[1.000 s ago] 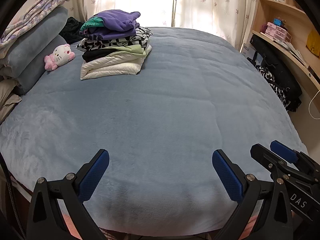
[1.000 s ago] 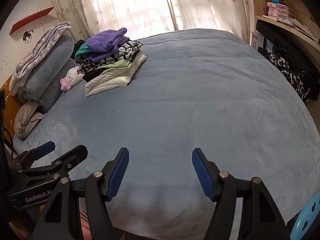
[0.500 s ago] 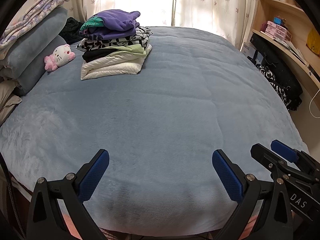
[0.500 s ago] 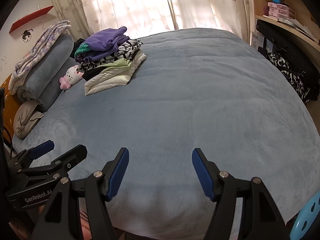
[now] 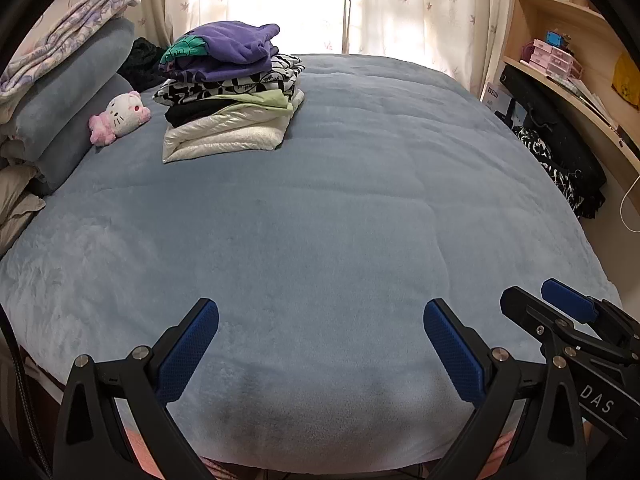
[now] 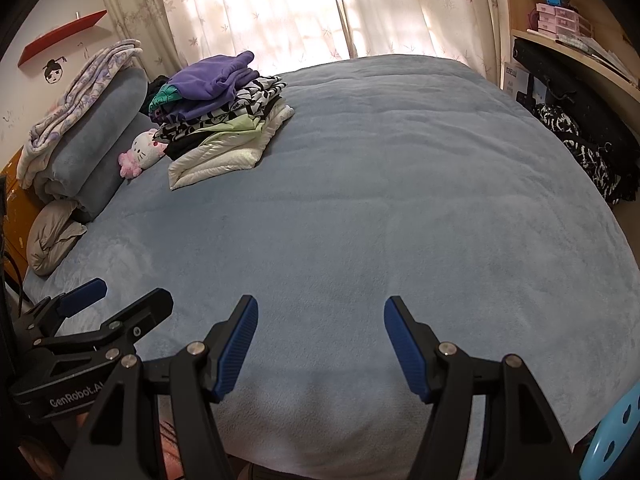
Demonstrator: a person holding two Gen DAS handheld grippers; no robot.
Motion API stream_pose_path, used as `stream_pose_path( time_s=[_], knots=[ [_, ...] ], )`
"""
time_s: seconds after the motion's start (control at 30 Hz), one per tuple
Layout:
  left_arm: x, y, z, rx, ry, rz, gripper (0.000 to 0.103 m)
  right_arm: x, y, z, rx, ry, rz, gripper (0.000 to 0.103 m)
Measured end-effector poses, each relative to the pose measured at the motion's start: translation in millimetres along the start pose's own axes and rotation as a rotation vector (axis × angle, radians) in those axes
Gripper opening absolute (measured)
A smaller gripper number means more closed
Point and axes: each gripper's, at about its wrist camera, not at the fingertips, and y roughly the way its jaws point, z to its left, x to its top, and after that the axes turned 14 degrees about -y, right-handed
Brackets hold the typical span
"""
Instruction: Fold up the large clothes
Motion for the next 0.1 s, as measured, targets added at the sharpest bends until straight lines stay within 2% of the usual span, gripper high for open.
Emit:
stream_pose_path(
  time_s=[0.1],
  knots=[
    [2.7,3.0,2.6,-0.002,0.0,0.01,0.101,-1.5,1.8,1.8,-0.001,0.001,0.003,0.066]
  ],
)
